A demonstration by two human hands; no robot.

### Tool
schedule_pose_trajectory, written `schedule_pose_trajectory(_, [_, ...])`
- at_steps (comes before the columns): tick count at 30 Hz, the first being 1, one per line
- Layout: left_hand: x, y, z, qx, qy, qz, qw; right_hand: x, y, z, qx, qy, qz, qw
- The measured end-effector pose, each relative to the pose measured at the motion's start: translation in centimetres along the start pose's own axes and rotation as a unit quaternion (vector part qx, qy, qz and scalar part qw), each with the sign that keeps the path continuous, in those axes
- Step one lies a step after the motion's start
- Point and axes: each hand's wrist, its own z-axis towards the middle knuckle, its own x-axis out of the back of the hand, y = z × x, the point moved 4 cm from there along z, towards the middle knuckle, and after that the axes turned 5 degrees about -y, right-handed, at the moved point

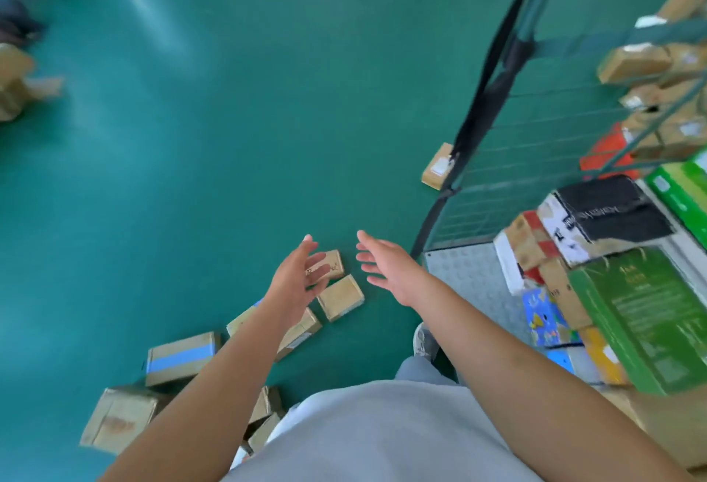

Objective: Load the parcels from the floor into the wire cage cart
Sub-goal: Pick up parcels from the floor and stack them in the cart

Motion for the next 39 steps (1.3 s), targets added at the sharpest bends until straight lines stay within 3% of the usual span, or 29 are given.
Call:
schedule_pose_trajectory(8, [7.2, 0.1, -0.5, -0.009, 0.053, -0.098, 0.994, -7.2, -1.2, 2.1, -0.014, -0.055, -0.068, 0.996])
schedule_pose_trajectory(26, [12.3, 1.3, 8.1, 0.057, 0.209, -0.149, 0.965, -9.4, -4.5, 17.7, -0.117, -0.131, -0.139, 0.975])
schedule_pose_trajectory(39, [23.0, -6.4, 15.9, 0.151, 0.276, -0.174, 0.933, -13.8, 2.7, 30.6, -0.171, -0.128, -0.271, 0.939])
